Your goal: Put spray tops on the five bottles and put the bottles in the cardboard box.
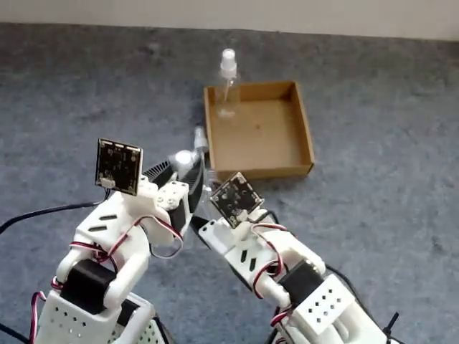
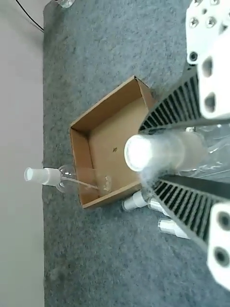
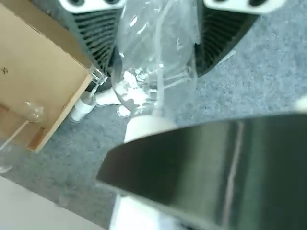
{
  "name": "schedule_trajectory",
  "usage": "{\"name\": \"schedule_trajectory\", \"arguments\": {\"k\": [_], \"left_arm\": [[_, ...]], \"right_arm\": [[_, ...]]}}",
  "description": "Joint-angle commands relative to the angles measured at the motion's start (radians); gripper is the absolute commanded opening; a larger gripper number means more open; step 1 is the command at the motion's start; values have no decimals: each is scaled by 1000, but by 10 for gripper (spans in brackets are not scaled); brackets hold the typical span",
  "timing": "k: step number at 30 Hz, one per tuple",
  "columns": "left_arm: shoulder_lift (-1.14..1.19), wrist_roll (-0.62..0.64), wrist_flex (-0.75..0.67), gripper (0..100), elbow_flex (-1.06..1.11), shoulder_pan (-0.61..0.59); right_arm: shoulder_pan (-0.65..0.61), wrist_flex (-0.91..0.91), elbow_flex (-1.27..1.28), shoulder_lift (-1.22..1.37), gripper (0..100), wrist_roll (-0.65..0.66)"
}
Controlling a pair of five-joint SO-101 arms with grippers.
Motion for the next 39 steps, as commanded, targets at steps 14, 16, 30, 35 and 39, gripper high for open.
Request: {"name": "schedule_trajectory", "arguments": {"k": [14,16,30,35,39], "left_arm": [[5,-11,40,4,39,2],[5,-11,40,5,44,5],[5,-11,44,149,-1,-50],[4,-9,44,151,-8,-113],[4,-9,44,151,-16,-131]], "right_arm": [[96,-45,-24,-22,4,-138],[94,-45,-25,-22,4,-133],[105,-41,-24,-22,4,-132],[226,-44,-70,-15,4,-130],[312,-41,-153,-13,4,-130]]}}
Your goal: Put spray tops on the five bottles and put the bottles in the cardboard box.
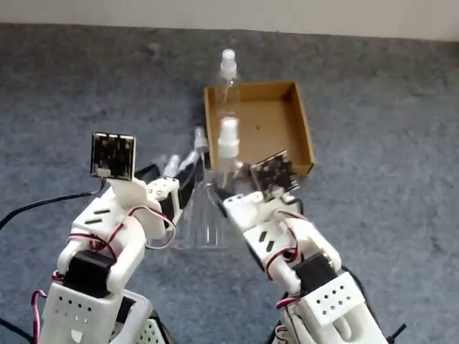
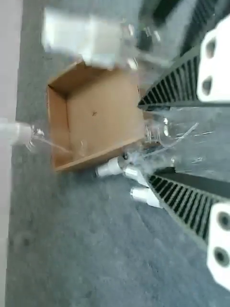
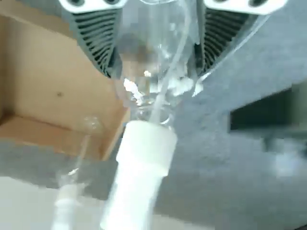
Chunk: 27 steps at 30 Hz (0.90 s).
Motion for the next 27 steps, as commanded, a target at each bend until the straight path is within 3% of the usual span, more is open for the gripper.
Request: {"name": "schedule_trajectory", "arguments": {"k": [1,4,10,15,20,27], "left_arm": [[-7,-8,3,151,-51,-31],[-7,-12,3,152,-45,-50],[-5,-158,-29,152,35,-5],[-5,-229,-77,167,84,111],[-4,-235,-78,299,90,142],[2,-230,-126,302,91,62]], "right_arm": [[68,-27,-131,-13,4,-5],[101,-25,-196,19,4,12],[142,-10,-414,306,4,28],[136,119,-671,513,4,-84],[19,268,-840,628,4,-83],[-117,395,-886,641,4,-83]]}}
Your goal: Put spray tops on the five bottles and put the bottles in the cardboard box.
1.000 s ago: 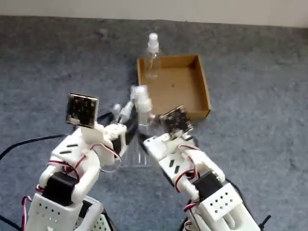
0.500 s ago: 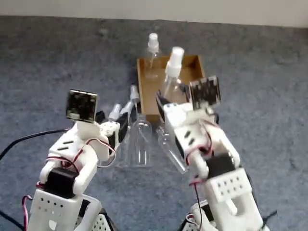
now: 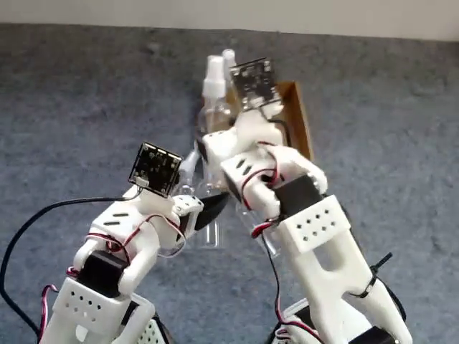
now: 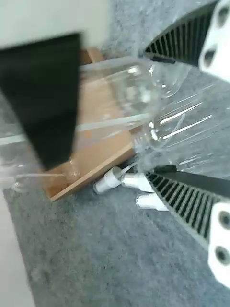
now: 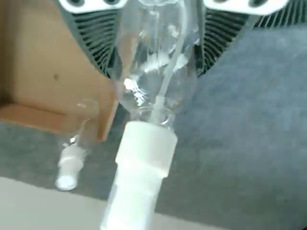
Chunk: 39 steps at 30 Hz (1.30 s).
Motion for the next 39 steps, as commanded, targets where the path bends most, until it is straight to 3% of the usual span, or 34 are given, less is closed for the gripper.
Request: {"name": "schedule_trajectory", "arguments": {"k": [1,8,14,20,28,35,39], "left_arm": [[4,-2,-74,302,-4,-50],[5,-2,-184,301,54,-114],[7,-6,-222,301,82,-113],[7,-6,-219,294,82,-110],[-4,-6,-218,198,87,-117],[-4,-8,-222,131,131,-117],[-2,-8,-222,130,133,-117]], "right_arm": [[-62,41,-68,-7,4,-11],[-64,130,-76,-8,4,-6],[-58,159,-77,-105,4,89],[90,182,-74,-143,4,138],[398,-153,-77,59,4,195],[429,-504,-77,357,4,193],[443,-618,-79,476,4,193]]}}
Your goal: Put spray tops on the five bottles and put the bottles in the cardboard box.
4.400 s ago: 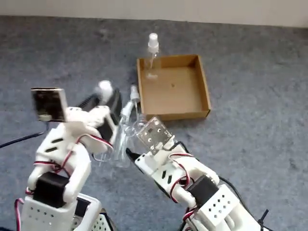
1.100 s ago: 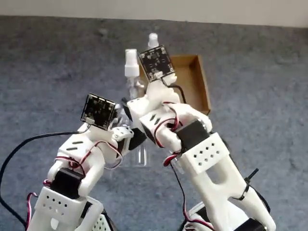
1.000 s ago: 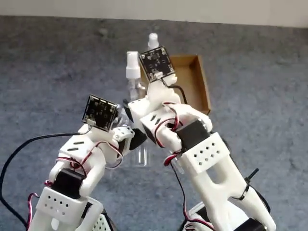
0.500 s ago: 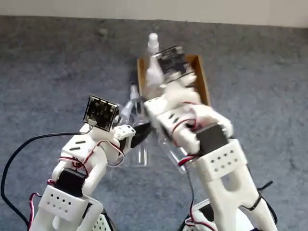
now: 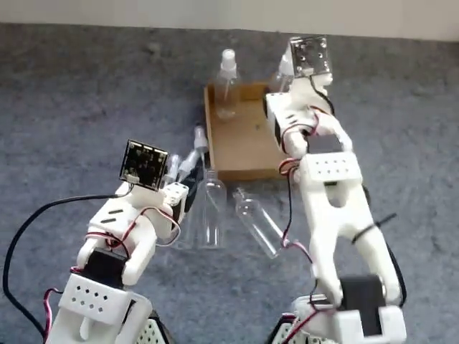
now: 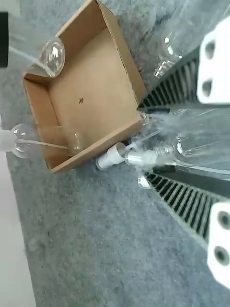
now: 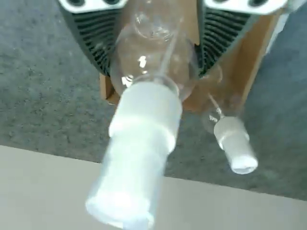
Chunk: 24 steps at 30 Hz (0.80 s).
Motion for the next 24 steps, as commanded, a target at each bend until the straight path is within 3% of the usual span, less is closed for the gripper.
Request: {"name": "schedule_trajectory", "arguments": {"k": [1,5,15,24], "left_arm": [[-12,-8,-21,130,-2,-12],[-7,-8,-21,130,-2,-12],[-7,-8,-21,130,-1,-12],[-7,-8,-21,130,-1,-10]], "right_arm": [[31,-127,-65,62,4,11],[58,-240,-82,148,4,11],[56,-243,-380,435,4,9],[56,-243,-437,549,4,-60]]}}
